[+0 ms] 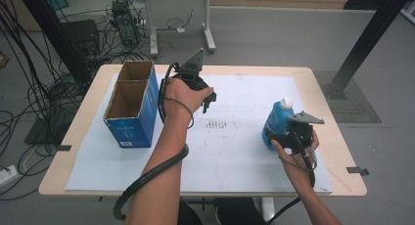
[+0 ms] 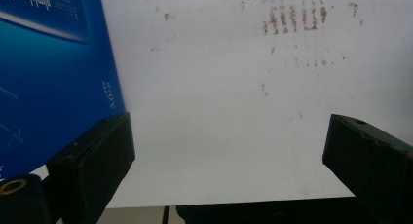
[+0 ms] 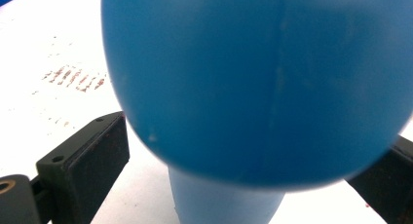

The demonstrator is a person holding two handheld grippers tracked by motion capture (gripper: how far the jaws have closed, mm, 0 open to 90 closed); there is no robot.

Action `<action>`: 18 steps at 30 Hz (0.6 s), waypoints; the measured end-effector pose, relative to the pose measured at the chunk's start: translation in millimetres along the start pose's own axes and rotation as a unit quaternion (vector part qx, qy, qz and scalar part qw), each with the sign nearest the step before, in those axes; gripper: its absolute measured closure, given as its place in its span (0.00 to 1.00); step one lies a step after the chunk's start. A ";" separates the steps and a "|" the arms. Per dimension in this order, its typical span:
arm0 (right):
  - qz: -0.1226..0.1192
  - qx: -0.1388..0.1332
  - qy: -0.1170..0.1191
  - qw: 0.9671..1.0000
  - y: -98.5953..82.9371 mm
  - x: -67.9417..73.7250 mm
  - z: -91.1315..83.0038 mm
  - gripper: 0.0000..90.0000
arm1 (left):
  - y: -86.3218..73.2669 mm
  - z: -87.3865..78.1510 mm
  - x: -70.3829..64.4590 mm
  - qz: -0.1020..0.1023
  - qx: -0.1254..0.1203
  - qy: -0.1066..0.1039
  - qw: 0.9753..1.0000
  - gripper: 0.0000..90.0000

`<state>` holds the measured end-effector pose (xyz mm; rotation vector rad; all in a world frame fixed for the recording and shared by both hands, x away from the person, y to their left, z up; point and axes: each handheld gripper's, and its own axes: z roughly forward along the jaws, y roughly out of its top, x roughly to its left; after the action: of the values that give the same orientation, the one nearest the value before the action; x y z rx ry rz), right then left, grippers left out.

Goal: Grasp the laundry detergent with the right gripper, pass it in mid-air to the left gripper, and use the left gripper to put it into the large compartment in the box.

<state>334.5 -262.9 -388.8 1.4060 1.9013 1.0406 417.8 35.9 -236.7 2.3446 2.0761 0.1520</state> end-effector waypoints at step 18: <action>-0.002 -0.008 -0.002 1.000 0.1 -1.1 -0.1 0.03 | 1.8 1.2 -2.7 0.002 0.000 0.001 1.000 0.06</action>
<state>334.9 -263.9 -388.7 1.3929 1.8897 1.0480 419.4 33.1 -237.9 2.3499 2.0715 0.1547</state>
